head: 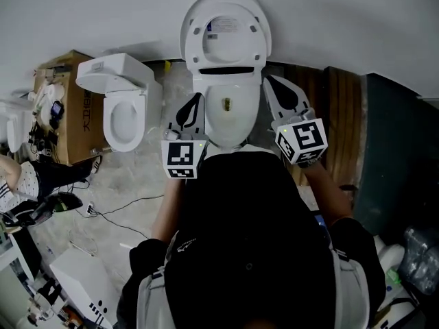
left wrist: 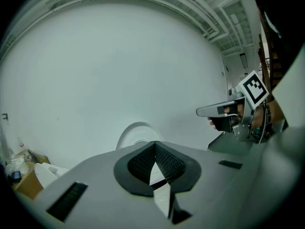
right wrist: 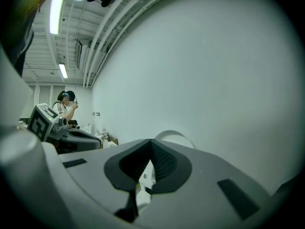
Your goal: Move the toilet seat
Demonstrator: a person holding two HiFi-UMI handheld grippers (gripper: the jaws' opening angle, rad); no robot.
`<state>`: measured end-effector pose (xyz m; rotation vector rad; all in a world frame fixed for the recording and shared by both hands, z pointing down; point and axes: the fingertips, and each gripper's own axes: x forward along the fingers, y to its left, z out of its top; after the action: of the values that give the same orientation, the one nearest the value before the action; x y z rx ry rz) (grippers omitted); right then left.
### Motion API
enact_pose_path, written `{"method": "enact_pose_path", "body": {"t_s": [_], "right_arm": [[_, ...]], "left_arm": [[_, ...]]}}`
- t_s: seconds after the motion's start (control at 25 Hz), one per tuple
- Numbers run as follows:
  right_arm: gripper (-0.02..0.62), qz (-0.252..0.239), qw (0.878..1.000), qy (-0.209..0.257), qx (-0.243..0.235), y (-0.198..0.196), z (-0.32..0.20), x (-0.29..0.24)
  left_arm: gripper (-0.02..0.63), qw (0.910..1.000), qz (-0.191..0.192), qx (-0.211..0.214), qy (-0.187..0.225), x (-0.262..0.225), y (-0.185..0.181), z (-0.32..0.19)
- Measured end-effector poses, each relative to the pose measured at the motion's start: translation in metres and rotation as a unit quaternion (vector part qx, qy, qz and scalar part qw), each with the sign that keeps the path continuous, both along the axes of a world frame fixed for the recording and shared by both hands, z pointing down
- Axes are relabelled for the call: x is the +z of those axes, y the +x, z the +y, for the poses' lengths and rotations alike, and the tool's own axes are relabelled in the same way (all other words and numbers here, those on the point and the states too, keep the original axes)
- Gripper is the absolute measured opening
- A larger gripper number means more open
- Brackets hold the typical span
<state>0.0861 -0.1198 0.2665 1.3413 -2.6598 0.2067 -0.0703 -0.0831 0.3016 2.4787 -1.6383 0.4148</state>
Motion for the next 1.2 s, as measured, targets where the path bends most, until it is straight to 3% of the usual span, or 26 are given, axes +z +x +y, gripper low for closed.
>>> {"method": "enact_pose_path", "body": {"t_s": [0.36, 0.56, 0.68, 1.2], "right_arm": [[0.014, -0.030, 0.998, -0.013, 0.060, -0.014, 0.027, -0.011], [0.014, -0.051, 0.993, -0.011, 0.103, -0.052, 0.046, -0.026], [0.014, -0.037, 0.993, 0.000, 0.112, -0.078, 0.056, -0.028], [0.014, -0.022, 0.991, -0.009, 0.131, -0.163, 0.103, -0.021]], "left_arm": [[0.009, 0.9990, 0.022, 0.028, 0.027, -0.023, -0.029, 0.004], [0.009, 0.9966, 0.015, 0.077, 0.025, -0.030, -0.053, 0.013], [0.009, 0.9951, 0.020, 0.095, 0.019, -0.027, -0.070, 0.023], [0.009, 0.9918, 0.047, 0.119, 0.000, -0.013, -0.146, 0.062]]}}
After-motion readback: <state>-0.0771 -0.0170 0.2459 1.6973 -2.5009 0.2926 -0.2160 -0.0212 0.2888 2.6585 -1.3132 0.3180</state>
